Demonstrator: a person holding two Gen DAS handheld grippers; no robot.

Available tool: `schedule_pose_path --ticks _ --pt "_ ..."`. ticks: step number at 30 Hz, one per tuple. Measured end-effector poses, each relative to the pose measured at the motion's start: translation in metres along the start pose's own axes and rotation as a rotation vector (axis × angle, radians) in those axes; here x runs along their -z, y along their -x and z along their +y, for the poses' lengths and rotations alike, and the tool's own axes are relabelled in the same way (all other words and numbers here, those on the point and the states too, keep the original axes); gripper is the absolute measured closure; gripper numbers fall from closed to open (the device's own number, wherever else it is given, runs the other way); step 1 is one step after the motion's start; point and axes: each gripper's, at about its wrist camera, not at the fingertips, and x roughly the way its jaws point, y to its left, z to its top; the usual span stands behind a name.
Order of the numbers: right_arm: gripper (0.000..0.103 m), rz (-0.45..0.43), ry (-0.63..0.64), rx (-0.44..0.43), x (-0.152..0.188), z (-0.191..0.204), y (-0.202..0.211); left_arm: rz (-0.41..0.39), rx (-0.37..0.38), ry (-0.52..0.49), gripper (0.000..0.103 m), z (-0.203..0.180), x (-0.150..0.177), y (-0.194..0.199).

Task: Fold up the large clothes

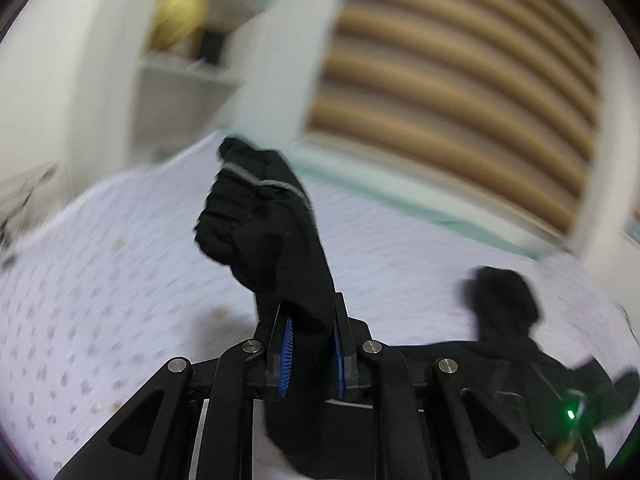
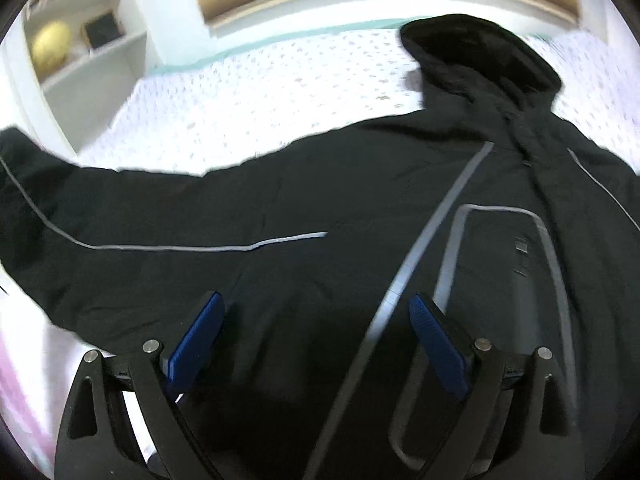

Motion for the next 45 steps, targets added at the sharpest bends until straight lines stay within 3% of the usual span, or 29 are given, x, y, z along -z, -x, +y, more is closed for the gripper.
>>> schedule_pose_path --ticks 5,8,10,14,16,18,19,21,24,25,26,30,33,35,36,37,39,41,45 --pt "0.008 -0.055 -0.058 0.008 -0.008 -0.046 0.068 0.041 0.175 -0.172 0.086 -0.109 0.015 0.001" --pt "0.008 -0.068 -0.003 0.089 -0.012 -0.066 0.097 0.140 0.228 -0.238 0.086 -0.168 0.050 -0.026" --pt "0.008 -0.071 0.020 0.127 -0.011 -0.076 0.111 0.246 0.275 -0.242 0.086 -0.197 0.079 -0.055" --pt "0.008 -0.058 0.054 0.160 -0.005 -0.097 0.125 0.459 0.293 -0.301 0.087 -0.244 0.144 -0.116" --pt "0.008 -0.023 0.057 0.175 0.001 -0.106 0.121 0.604 0.300 -0.349 0.084 -0.262 0.181 -0.144" --pt "0.008 0.020 0.048 0.167 0.003 -0.112 0.110 0.617 0.281 -0.412 0.083 -0.274 0.198 -0.146" --pt "0.008 0.036 0.043 0.159 0.003 -0.114 0.104 0.608 0.290 -0.423 0.076 -0.275 0.197 -0.142" --pt "0.008 0.043 0.029 0.141 0.002 -0.120 0.099 0.627 0.411 -0.350 0.061 -0.269 0.183 -0.129" --pt "0.008 0.048 -0.011 0.083 -0.003 -0.124 0.093 0.617 0.634 -0.159 0.052 -0.242 0.157 -0.104" --pt "0.008 0.054 -0.035 0.053 -0.005 -0.126 0.091 0.602 0.685 -0.113 0.043 -0.235 0.149 -0.096" --pt "0.008 0.062 -0.053 0.037 -0.007 -0.127 0.087 0.572 0.714 -0.075 0.040 -0.228 0.140 -0.087" --pt "0.008 0.129 -0.142 -0.019 -0.011 -0.122 0.061 0.472 0.659 -0.036 0.039 -0.196 0.109 -0.060" --pt "0.014 0.181 -0.255 -0.075 -0.017 -0.119 0.028 0.432 0.552 -0.037 0.039 -0.176 0.098 -0.055" --pt "0.036 0.226 -0.288 -0.052 -0.021 -0.116 0.005 0.434 0.491 -0.028 0.039 -0.158 0.095 -0.051" --pt "0.060 0.248 -0.289 -0.067 -0.022 -0.113 -0.002 0.441 0.434 -0.025 0.039 -0.146 0.091 -0.048" --pt "0.072 0.261 -0.279 -0.076 -0.023 -0.110 -0.007 0.442 0.387 -0.029 0.040 -0.142 0.089 -0.053" --pt "0.075 0.221 -0.228 -0.038 -0.029 -0.104 0.005 0.430 0.291 -0.047 0.040 -0.135 0.086 -0.058" --pt "0.076 0.124 -0.154 -0.009 -0.040 -0.102 0.035 0.436 0.242 -0.065 0.040 -0.132 0.088 -0.063" --pt "0.076 -0.003 -0.067 0.055 -0.060 -0.122 0.089 0.465 0.262 -0.093 0.040 -0.151 0.097 -0.078"
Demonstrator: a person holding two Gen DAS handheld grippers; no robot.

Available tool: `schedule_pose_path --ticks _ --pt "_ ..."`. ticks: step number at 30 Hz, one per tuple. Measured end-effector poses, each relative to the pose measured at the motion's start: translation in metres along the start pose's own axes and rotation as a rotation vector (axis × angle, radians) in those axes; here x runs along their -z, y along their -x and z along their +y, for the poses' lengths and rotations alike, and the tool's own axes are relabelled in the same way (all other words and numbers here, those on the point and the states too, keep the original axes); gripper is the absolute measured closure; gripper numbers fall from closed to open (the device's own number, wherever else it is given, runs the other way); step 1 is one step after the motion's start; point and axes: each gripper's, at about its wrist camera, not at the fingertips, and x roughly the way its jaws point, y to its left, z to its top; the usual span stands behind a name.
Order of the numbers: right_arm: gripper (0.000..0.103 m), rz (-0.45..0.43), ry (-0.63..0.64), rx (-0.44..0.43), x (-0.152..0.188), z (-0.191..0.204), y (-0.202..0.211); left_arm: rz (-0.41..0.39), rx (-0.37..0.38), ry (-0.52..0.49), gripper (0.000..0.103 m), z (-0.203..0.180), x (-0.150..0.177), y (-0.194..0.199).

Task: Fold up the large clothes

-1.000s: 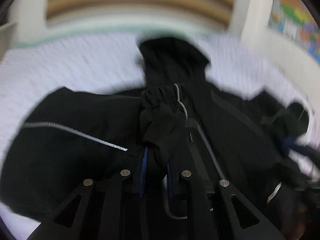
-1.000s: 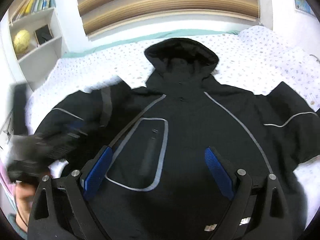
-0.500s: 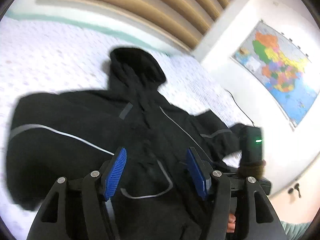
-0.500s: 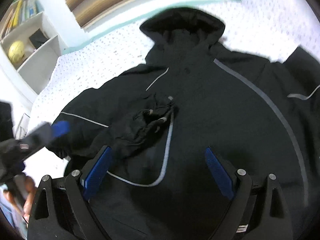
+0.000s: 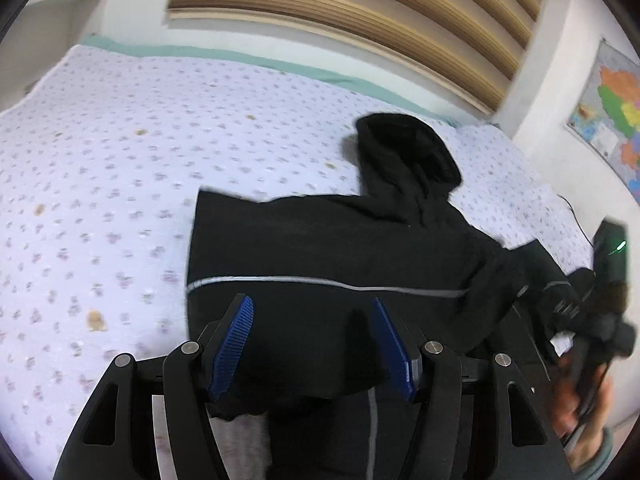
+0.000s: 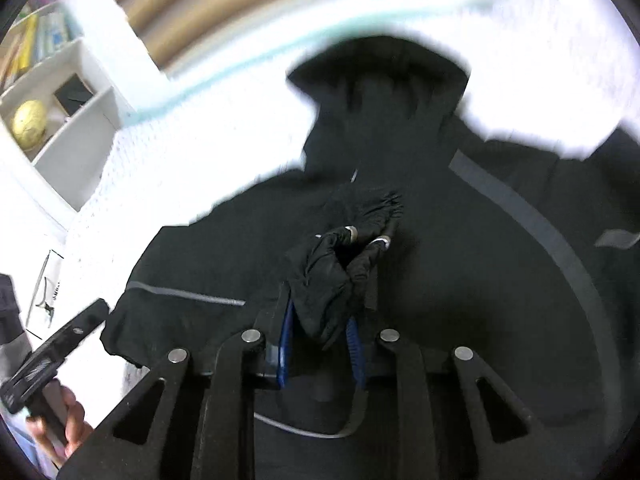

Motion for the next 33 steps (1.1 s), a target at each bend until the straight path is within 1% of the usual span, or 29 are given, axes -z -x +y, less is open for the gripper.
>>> schedule_pose_path --ticks 3,5,8,12,14,15,17,19,20,21,22,23,24,25,26,28,30,31,32,33 --pt "0.076 -0.050 0.020 0.104 -0.008 -0.031 0.024 0.046 0.028 -0.064 0.040 -0.031 0.005 -0.025" --pt "0.076 -0.062 0.009 0.161 -0.008 -0.058 0.032 0.076 0.061 -0.100 0.040 -0.051 0.009 -0.043" --pt "0.076 -0.028 -0.028 0.272 0.001 -0.097 0.023 0.127 0.090 -0.139 0.040 -0.076 0.017 -0.065" --pt "0.076 0.054 -0.064 0.369 0.022 -0.137 -0.003 0.244 0.148 -0.152 0.040 -0.093 0.036 -0.106" --pt "0.076 0.095 -0.089 0.377 0.034 -0.154 -0.020 0.266 0.136 -0.164 0.040 -0.094 0.043 -0.117" --pt "0.076 0.099 -0.093 0.377 0.036 -0.159 -0.024 0.271 0.129 -0.175 0.040 -0.095 0.045 -0.119" --pt "0.075 0.095 -0.072 0.395 0.039 -0.159 -0.021 0.272 0.126 -0.183 0.040 -0.095 0.046 -0.118" --pt "0.070 0.095 -0.046 0.413 0.035 -0.155 -0.010 0.270 0.140 -0.184 0.040 -0.095 0.042 -0.108" --pt "0.070 0.078 -0.055 0.393 0.031 -0.153 0.003 0.247 0.194 -0.166 0.040 -0.094 0.036 -0.094" --pt "0.065 0.054 -0.066 0.370 0.029 -0.152 0.013 0.219 0.242 -0.151 0.040 -0.093 0.031 -0.082" --pt "0.060 0.003 -0.085 0.335 0.023 -0.153 0.026 0.180 0.288 -0.134 0.040 -0.091 0.025 -0.069" --pt "0.055 -0.059 -0.091 0.298 0.018 -0.147 0.043 0.135 0.312 -0.116 0.040 -0.089 0.018 -0.056" --pt "0.046 -0.090 -0.085 0.285 0.016 -0.142 0.051 0.111 0.308 -0.108 0.040 -0.088 0.014 -0.050" --pt "0.046 -0.119 -0.057 0.274 0.012 -0.130 0.058 0.102 0.292 -0.102 0.040 -0.088 0.010 -0.049" --pt "0.046 -0.106 -0.012 0.261 0.010 -0.117 0.055 0.115 0.260 -0.107 0.040 -0.090 0.008 -0.055" --pt "0.046 -0.059 0.040 0.252 0.010 -0.100 0.039 0.151 0.196 -0.122 0.040 -0.092 0.014 -0.071" --pt "0.046 -0.013 0.094 0.298 0.020 -0.088 0.012 0.205 0.122 -0.137 0.040 -0.093 0.032 -0.098" --pt "0.046 0.026 0.107 0.314 0.026 -0.088 -0.002 0.226 0.100 -0.143 0.040 -0.093 0.040 -0.109" --pt "0.046 0.079 0.111 0.320 0.032 -0.091 -0.017 0.224 0.070 -0.169 0.040 -0.094 0.049 -0.118" --pt "0.043 0.169 0.116 0.331 0.043 -0.096 -0.041 0.194 0.036 -0.218 0.040 -0.099 0.057 -0.121"
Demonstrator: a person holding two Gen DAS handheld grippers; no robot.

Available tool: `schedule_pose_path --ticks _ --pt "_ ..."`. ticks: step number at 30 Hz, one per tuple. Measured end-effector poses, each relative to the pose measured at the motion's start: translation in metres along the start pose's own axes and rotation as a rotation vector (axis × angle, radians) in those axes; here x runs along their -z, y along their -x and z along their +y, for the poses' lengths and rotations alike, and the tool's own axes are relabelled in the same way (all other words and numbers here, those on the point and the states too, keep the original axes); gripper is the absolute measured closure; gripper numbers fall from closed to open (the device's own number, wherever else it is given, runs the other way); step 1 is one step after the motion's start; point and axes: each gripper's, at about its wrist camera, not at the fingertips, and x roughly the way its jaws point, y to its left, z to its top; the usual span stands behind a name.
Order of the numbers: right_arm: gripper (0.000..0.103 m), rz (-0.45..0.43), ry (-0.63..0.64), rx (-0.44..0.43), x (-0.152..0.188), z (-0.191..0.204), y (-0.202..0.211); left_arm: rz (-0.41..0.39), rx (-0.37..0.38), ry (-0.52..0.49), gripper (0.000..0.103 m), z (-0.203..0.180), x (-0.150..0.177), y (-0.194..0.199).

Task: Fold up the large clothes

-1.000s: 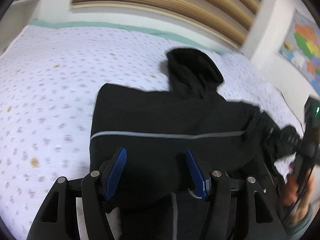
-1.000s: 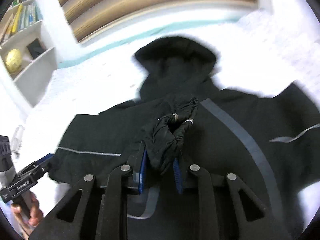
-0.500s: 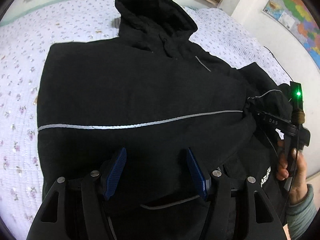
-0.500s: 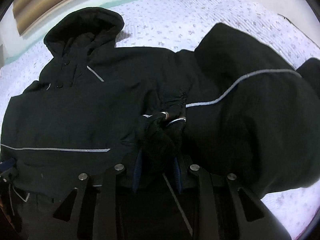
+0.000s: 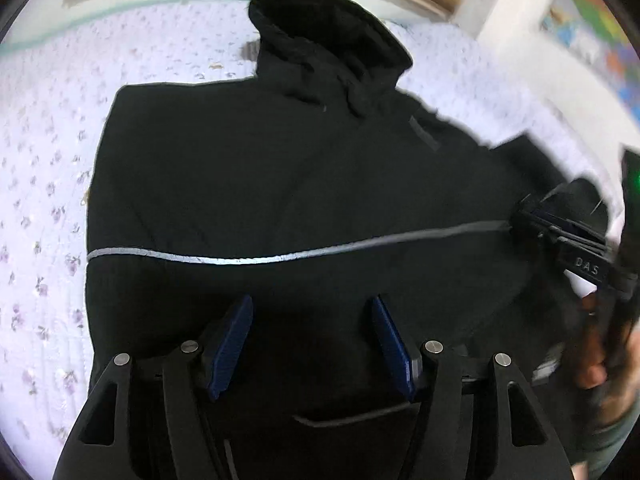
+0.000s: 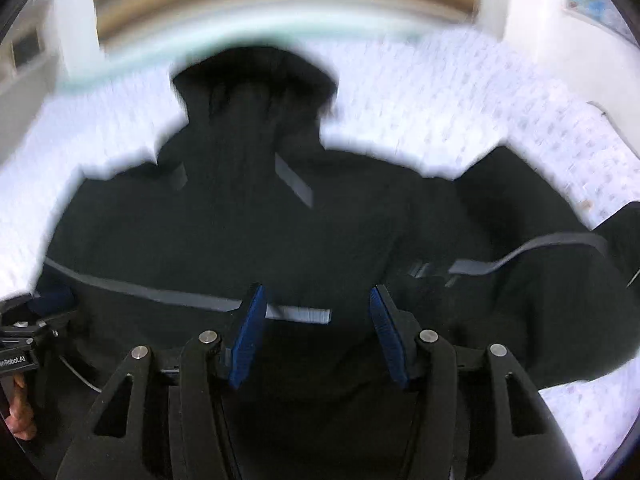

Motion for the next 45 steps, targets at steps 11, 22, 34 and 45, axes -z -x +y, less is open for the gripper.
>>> schedule_pose_path --ticks 11,22,34,45 --pt "0.037 -0.069 0.022 -0.044 0.026 -0.003 0.004 -0.007 -0.090 -0.012 0.039 -0.018 -0.004 0.014" --pt "0.026 -0.292 -0.112 -0.225 0.081 -0.138 0.155 -0.116 0.124 -0.197 0.039 -0.203 -0.052 0.053" --pt "0.022 -0.392 -0.490 0.003 0.126 -0.373 0.182 0.047 0.124 -0.110 0.030 -0.288 -0.062 -0.101" --pt "0.030 -0.359 -0.585 0.043 0.066 -0.452 0.114 -0.042 0.109 -0.150 0.030 -0.291 -0.046 -0.098"
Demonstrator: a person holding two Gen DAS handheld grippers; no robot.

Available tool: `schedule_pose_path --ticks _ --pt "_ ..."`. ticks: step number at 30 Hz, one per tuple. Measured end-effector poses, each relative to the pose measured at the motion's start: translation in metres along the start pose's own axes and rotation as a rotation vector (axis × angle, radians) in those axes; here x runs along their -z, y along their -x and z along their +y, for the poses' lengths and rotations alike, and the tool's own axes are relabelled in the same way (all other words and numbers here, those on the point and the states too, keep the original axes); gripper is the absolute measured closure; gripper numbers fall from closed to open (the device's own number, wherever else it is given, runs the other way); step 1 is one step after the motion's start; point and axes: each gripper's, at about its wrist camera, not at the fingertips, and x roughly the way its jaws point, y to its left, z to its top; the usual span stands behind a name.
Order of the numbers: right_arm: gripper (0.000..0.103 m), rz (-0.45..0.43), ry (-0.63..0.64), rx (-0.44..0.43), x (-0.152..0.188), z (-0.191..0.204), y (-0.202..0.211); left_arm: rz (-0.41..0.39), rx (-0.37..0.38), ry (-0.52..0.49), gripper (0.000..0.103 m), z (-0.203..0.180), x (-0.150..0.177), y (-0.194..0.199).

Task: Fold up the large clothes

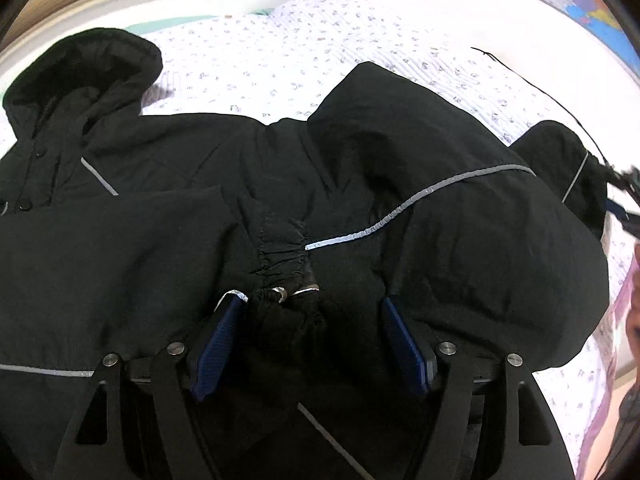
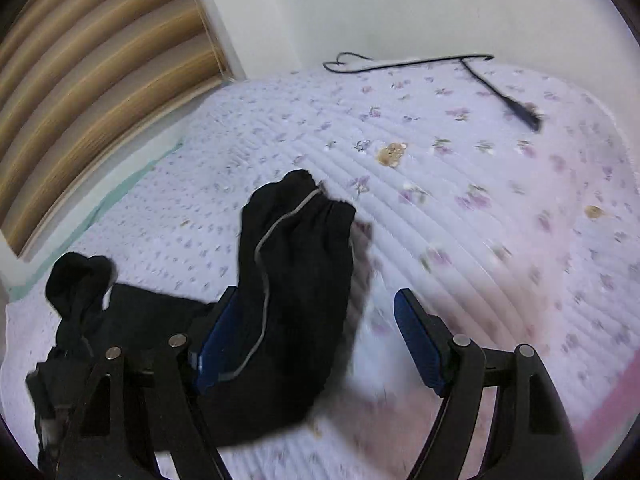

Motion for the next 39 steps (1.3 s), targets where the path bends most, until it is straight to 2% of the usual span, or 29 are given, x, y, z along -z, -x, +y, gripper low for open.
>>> schedule_pose_path --ticks 1,2,3,4,7,10,12,13,14,16,17,18,20,22,25,29,33,35,39 --pt "0.051 0.010 0.011 -0.012 -0.003 0.004 -0.005 0.000 -0.003 -0.003 0.030 0.000 0.000 0.000" --pt "0.061 0.030 0.025 -0.031 -0.005 0.010 -0.009 0.001 -0.005 -0.004 0.030 0.000 -0.002 -0.001" --pt "0.067 0.037 0.036 -0.034 -0.009 0.011 -0.016 0.001 -0.007 -0.004 0.030 0.000 -0.002 -0.001" --pt "0.079 0.033 0.050 -0.030 -0.010 0.015 -0.013 0.002 -0.010 -0.008 0.030 -0.001 -0.003 0.000" --pt "0.083 -0.037 0.081 0.004 -0.014 0.020 0.013 -0.008 -0.024 -0.036 0.030 -0.006 -0.008 0.011" --pt "0.085 -0.137 0.053 0.090 -0.021 0.003 0.047 -0.077 0.020 -0.037 0.030 -0.014 -0.017 0.037" --pt "0.086 -0.159 0.009 0.124 -0.026 -0.016 0.058 -0.105 0.059 -0.029 0.030 -0.021 -0.026 0.049" --pt "0.088 -0.138 -0.020 0.105 -0.028 -0.026 0.056 -0.101 0.075 -0.032 0.030 -0.025 -0.028 0.049" --pt "0.088 -0.119 -0.042 0.106 -0.027 -0.034 0.053 -0.082 0.092 -0.041 0.030 -0.030 -0.031 0.044" --pt "0.088 -0.091 -0.051 0.133 -0.023 -0.038 0.040 0.005 0.094 -0.057 0.030 -0.038 -0.030 0.021" --pt "0.088 -0.080 -0.046 0.138 -0.020 -0.036 0.034 0.093 0.095 -0.065 0.030 -0.041 -0.027 -0.002" --pt "0.088 -0.071 -0.042 0.132 -0.018 -0.039 0.034 0.136 0.087 -0.073 0.030 -0.043 -0.023 -0.014" --pt "0.088 -0.057 -0.032 0.092 -0.016 -0.038 0.031 0.145 0.050 -0.111 0.030 -0.049 -0.022 -0.019" --pt "0.088 -0.056 0.008 0.023 -0.018 -0.030 0.039 0.143 0.062 -0.137 0.030 -0.052 -0.027 -0.006" --pt "0.088 -0.073 0.079 -0.081 -0.023 -0.001 0.054 0.079 0.093 -0.131 0.030 -0.042 -0.035 0.026" --pt "0.088 -0.070 0.176 -0.177 -0.021 0.064 0.071 -0.003 0.138 -0.091 0.030 -0.015 -0.028 0.088" --pt "0.089 -0.057 0.269 -0.244 -0.009 0.135 0.083 -0.043 0.057 -0.078 0.030 0.017 -0.007 0.140" --pt "0.089 -0.050 0.326 -0.280 0.004 0.178 0.089 -0.038 -0.025 -0.073 0.030 0.041 0.011 0.166" --pt "0.089 -0.004 0.420 -0.361 0.041 0.266 0.086 -0.064 -0.135 -0.043 0.030 0.092 0.043 0.209"
